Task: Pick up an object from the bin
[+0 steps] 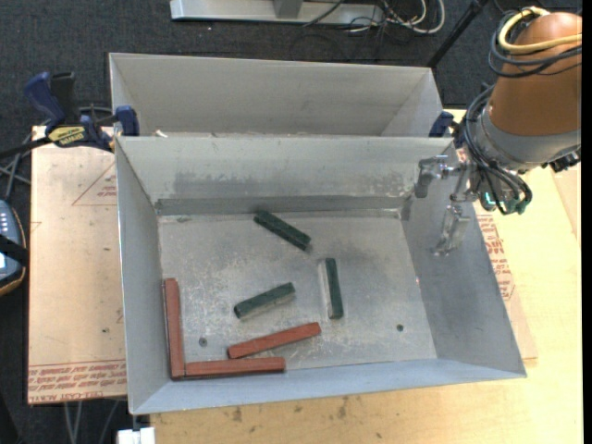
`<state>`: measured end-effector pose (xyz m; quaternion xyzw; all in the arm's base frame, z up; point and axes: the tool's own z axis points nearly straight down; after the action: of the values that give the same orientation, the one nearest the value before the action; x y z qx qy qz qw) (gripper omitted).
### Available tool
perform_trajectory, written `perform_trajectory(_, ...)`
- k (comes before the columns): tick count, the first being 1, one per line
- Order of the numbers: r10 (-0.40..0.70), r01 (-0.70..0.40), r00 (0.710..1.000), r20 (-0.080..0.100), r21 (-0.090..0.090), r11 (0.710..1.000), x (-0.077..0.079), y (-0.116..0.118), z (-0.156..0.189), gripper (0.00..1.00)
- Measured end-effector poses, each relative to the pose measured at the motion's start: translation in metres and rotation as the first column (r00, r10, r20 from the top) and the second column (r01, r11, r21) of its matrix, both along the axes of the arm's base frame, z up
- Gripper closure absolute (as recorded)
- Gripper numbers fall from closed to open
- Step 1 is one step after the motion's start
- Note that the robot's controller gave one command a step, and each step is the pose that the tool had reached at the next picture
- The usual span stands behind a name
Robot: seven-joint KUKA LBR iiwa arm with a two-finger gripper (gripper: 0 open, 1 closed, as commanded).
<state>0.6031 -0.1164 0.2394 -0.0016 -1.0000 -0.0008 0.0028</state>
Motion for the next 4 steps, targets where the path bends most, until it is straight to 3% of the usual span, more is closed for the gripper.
perform_trajectory(1, 0.003, -0.003, 1.000, 0.008, -0.002, 1.000, 0.002, 0.000, 0.005, 0.00)
perform_trajectory(2, 0.147, -0.147, 0.989, 0.008, -0.001, 0.989, 0.018, 0.072, -0.083, 1.00)
perform_trajectory(3, 0.148, -0.148, 0.989, 0.008, -0.001, 0.989, 0.018, 0.072, -0.083, 0.00)
perform_trajectory(4, 0.148, -0.148, 0.989, 0.008, -0.001, 0.989, 0.018, 0.072, -0.083, 0.00)
